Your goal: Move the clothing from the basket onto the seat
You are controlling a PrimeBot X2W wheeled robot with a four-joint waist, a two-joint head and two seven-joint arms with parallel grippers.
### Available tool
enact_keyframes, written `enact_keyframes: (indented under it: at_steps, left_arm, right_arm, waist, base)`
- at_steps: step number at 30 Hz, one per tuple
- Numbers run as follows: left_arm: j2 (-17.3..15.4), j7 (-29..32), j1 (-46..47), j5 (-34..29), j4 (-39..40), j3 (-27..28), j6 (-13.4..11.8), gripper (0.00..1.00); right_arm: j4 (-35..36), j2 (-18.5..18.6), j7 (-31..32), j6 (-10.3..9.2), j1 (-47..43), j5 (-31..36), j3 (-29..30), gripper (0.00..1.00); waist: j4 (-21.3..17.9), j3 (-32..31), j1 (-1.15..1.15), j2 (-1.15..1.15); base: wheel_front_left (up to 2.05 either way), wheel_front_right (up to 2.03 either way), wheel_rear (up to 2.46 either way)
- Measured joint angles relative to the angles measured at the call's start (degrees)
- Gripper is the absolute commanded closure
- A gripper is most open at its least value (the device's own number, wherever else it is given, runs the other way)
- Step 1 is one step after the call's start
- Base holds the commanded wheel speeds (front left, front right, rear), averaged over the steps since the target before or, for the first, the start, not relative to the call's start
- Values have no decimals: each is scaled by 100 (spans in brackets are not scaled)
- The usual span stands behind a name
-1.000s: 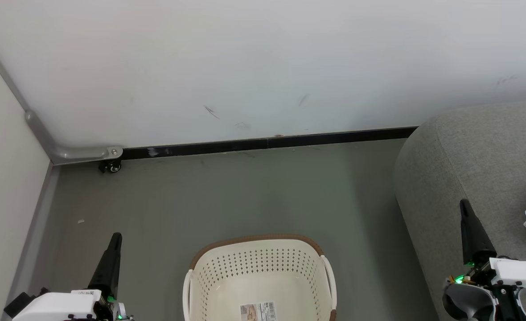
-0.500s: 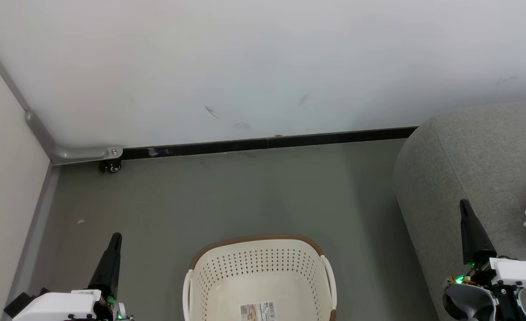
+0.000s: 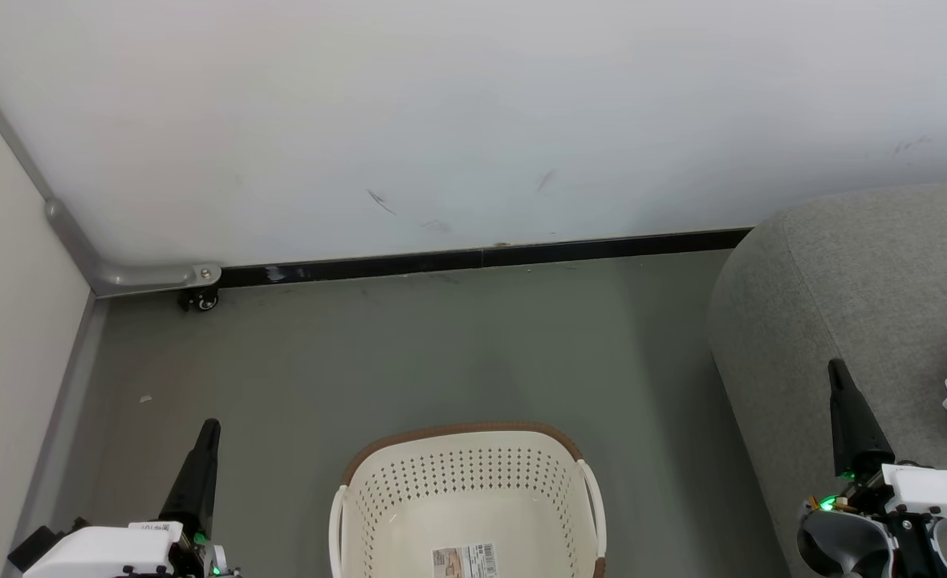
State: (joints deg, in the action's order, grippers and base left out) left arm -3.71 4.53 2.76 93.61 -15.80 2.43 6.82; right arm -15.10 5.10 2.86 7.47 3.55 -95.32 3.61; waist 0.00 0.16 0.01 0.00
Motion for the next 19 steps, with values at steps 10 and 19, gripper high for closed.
enact_keyframes:
  at_steps: [10,19]
  left_arm:
    - [1,0,2,0,-9,4,1,100]
    - [2,0,4,0,-13,7,1,100]
  right_arm:
    - [-1,-1,1,0,0,0,7,100]
    - [-1,-2,1,0,0,0,11,100]
  waist:
    - [0,0,0,0]
    - [0,0,0,0]
  base:
    - [0,0,0]
    - [0,0,0]
